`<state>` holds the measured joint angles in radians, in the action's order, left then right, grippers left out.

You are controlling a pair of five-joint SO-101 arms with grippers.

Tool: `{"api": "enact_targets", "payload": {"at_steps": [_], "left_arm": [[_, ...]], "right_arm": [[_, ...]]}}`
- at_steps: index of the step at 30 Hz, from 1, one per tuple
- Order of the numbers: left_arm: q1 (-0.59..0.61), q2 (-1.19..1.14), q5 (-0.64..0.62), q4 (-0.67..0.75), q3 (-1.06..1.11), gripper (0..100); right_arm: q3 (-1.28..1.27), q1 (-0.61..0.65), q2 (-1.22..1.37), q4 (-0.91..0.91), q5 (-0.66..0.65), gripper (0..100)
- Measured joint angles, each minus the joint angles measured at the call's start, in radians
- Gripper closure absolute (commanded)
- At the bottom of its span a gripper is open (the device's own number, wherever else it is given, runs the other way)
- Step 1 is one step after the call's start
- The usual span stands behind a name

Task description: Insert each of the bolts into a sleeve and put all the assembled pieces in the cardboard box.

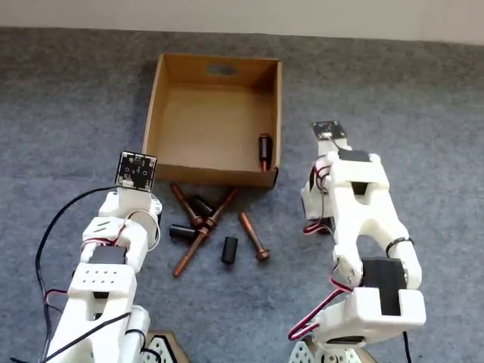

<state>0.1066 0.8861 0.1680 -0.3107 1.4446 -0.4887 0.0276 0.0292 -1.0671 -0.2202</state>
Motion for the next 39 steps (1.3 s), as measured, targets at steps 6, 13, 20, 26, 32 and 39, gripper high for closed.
{"api": "enact_targets", "payload": {"at_steps": [6,13,20,26,32,39], "left_arm": [[0.000,0.000,0.000,0.000,0.000,97],[0.000,0.000,0.000,0.000,0.000,97],[0.000,0.000,0.000,0.000,0.000,97],[0.000,0.000,0.000,0.000,0.000,97],[0.000,0.000,0.000,0.000,0.000,96],[0.000,0.000,0.000,-0.060,-0.029,96]], "right_arm": [[-0.029,-0.014,0.054,0.046,-0.012,84.9],[-0.025,-0.046,0.121,0.060,-0.121,93.0],[-0.021,-0.061,0.133,0.080,-0.132,99.2],[-0.055,-0.054,-0.043,0.000,-0.132,99.2],[-0.241,0.014,-0.446,0.052,-0.009,99.2],[-0.612,0.187,-0.744,0.345,0.199,99.2]]}}
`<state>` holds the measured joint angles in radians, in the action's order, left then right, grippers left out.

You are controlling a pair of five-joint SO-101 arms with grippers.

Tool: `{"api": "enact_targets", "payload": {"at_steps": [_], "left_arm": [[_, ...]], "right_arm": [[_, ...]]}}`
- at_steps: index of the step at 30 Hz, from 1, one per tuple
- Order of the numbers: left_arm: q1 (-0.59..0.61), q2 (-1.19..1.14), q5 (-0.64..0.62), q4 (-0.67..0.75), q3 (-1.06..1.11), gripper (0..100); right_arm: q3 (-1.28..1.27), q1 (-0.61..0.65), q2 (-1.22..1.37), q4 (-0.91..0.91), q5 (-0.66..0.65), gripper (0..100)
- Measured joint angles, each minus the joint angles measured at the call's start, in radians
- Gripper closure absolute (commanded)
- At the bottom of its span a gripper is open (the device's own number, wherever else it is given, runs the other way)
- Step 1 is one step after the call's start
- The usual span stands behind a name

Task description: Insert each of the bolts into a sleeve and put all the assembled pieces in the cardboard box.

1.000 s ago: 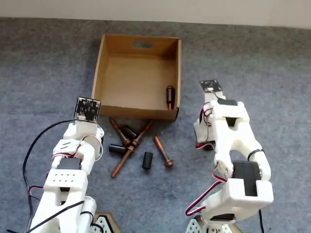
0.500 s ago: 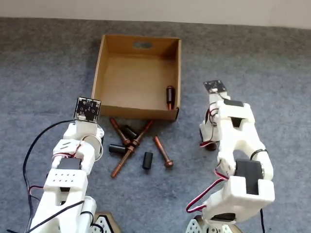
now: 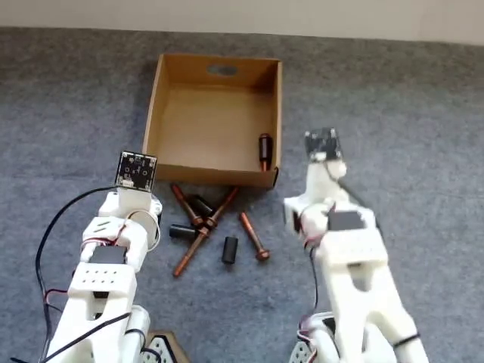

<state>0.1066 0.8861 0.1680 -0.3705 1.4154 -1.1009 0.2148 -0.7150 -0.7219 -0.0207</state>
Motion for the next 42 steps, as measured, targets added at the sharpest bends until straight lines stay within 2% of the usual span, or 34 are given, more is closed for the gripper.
{"api": "enact_targets", "payload": {"at_steps": [6,10,12,15,19,25,29,33,42], "left_arm": [[-0.002,0.000,0.000,-0.293,-0.186,96],[-0.066,0.000,0.000,-0.405,-0.232,87],[-0.129,0.000,0.000,-0.431,-0.238,83],[-0.192,0.000,0.000,-0.437,-0.239,85],[-0.218,-0.034,0.000,-0.468,-0.262,85],[-0.221,-0.310,0.000,-0.626,-0.470,85],[-0.275,-0.450,0.000,-0.683,-0.560,85],[-0.345,-0.488,0.000,-0.697,-0.569,85],[-0.356,-0.601,0.000,-0.697,-0.578,85]], "right_arm": [[-0.100,0.012,-0.069,0.080,0.012,99.2],[-0.114,0.012,-0.074,0.086,0.017,99.2],[-0.123,0.012,-0.074,0.086,0.018,99.2],[-0.124,0.012,-0.074,0.086,0.018,99.2],[-0.126,0.012,-0.074,0.086,0.018,99.2],[-0.126,0.012,-0.074,0.086,0.018,99.2],[-0.126,0.012,-0.074,0.086,0.018,99.2],[-0.126,0.012,-0.074,0.086,0.018,99.2],[-0.126,0.012,-0.074,0.086,0.018,99.2]]}}
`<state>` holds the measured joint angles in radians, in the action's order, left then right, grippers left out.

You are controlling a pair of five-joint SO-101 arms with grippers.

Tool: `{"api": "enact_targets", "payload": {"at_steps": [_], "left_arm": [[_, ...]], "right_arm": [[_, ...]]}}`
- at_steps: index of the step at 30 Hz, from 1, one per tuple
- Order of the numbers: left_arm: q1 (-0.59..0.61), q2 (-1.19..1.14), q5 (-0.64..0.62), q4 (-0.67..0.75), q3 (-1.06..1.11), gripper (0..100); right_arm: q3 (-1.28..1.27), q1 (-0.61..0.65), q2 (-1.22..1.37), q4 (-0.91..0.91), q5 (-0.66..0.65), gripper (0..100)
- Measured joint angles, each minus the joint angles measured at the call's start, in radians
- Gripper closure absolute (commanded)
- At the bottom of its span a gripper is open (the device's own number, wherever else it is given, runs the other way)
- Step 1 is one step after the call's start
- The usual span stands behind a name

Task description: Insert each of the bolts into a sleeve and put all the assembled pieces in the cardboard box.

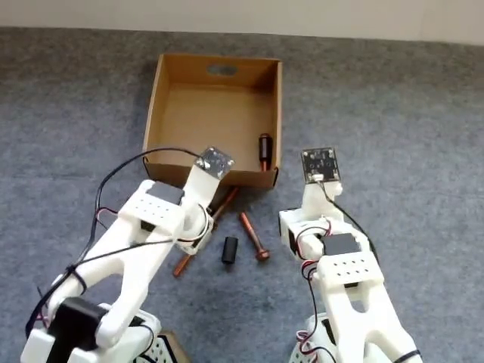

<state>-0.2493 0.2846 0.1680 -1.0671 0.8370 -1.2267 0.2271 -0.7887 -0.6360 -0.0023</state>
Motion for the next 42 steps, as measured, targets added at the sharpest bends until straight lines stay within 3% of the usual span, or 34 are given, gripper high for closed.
{"api": "enact_targets", "payload": {"at_steps": [11,28,33,37,42], "left_arm": [[0.143,-0.080,0.000,0.000,-0.084,85],[0.196,-0.083,-0.002,0.034,-0.140,85],[0.195,-0.083,-0.002,-0.057,-0.195,85],[0.147,-0.083,-0.002,-0.115,-0.206,85],[-0.018,-0.086,-0.002,-0.190,-0.206,85]], "right_arm": [[0.000,0.000,0.000,0.000,0.000,99.2],[0.000,0.000,0.000,0.000,0.000,99.2],[0.000,0.000,0.000,0.000,0.000,99.2],[0.000,0.000,0.000,0.000,0.000,99.2],[0.000,0.000,0.000,0.000,0.000,99.2]]}}
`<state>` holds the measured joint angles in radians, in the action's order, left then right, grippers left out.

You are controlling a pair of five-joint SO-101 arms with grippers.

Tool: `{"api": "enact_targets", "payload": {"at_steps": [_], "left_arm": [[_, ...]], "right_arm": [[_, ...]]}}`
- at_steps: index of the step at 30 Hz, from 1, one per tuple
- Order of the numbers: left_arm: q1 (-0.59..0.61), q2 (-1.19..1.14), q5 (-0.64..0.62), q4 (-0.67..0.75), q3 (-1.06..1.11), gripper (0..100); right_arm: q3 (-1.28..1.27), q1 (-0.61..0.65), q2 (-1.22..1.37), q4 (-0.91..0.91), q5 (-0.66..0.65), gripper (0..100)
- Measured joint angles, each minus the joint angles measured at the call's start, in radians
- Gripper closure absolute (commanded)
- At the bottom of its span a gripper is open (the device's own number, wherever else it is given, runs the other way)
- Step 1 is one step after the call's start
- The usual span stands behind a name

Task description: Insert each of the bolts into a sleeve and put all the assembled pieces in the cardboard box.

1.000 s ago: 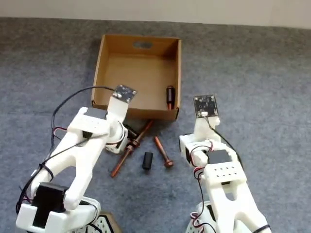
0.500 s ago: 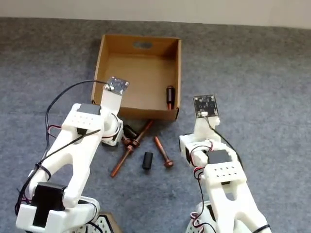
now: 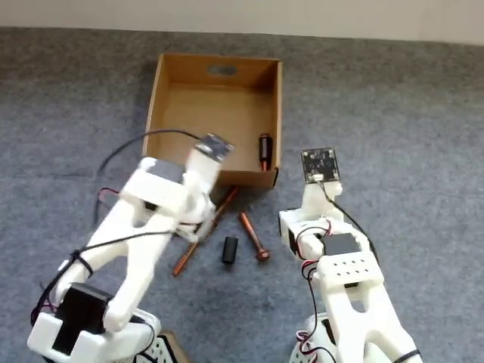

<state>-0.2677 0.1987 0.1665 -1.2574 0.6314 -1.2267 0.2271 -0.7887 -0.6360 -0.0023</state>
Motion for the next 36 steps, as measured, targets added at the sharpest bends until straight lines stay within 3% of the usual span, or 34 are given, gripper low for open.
{"api": "enact_targets", "payload": {"at_steps": [4,10,29,34,36], "left_arm": [[-0.044,-0.008,0.002,0.015,0.006,85],[-0.009,-0.008,0.002,0.147,0.100,85],[0.000,-0.008,0.002,0.342,0.212,85],[-0.005,-0.011,0.000,0.342,0.212,98],[-0.006,-0.011,0.005,0.342,0.215,99]], "right_arm": [[0.000,0.000,0.000,0.000,0.000,99.2],[0.000,0.000,0.000,0.000,0.000,99.2],[0.000,0.000,0.000,0.000,0.000,99.2],[0.000,0.000,0.000,0.000,0.000,99.2],[0.000,0.000,0.000,0.000,0.000,99.2]]}}
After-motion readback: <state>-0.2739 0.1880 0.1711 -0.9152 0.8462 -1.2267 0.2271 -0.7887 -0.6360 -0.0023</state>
